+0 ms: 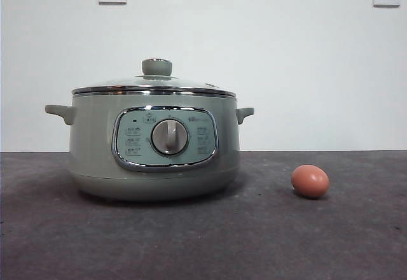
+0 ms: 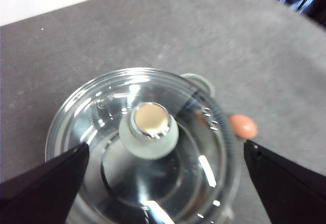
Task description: Pick up the egg,open the lid,put the egg in the pot,close the lid
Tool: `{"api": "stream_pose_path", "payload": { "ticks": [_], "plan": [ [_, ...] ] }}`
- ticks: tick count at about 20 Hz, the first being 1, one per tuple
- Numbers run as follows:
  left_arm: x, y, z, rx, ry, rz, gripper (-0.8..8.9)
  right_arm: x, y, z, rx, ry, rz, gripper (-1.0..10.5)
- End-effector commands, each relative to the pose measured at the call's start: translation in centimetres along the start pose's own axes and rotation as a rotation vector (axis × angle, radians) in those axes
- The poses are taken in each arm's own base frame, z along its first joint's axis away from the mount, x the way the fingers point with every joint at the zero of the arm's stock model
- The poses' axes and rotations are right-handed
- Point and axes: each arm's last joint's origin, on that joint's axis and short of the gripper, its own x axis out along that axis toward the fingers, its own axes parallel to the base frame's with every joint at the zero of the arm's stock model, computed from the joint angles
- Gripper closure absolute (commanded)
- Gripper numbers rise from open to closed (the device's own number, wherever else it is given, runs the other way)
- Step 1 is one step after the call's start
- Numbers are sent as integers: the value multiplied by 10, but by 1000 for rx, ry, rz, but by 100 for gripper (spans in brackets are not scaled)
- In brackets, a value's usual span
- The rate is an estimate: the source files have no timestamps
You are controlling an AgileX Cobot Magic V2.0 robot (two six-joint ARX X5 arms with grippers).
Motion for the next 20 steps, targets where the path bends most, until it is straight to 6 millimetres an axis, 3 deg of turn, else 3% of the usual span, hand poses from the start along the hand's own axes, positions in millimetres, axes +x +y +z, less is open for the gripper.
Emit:
{"api": "stream_pose_path", "payload": {
  "ticks": [1,5,9,14,17,20],
  "plan": [
    [35,0,5,59,55,10,249,0,0,1,-4,-1,5,348],
    [84,3,3,74,101,20,249,2,-1,1,2,12,6,348],
    [113,10,-5,65,137,21,249,2,-1,1,3,13,6,348],
    [128,14,-10,53,158,20,253,2,-1,1,3,14,5,349],
    [136,15,-14,37,179,15,371,2,-1,2,0,8,5,349],
    [138,14,-15,13,184,6,380,2,-1,2,-2,4,4,349]
  ]
}}
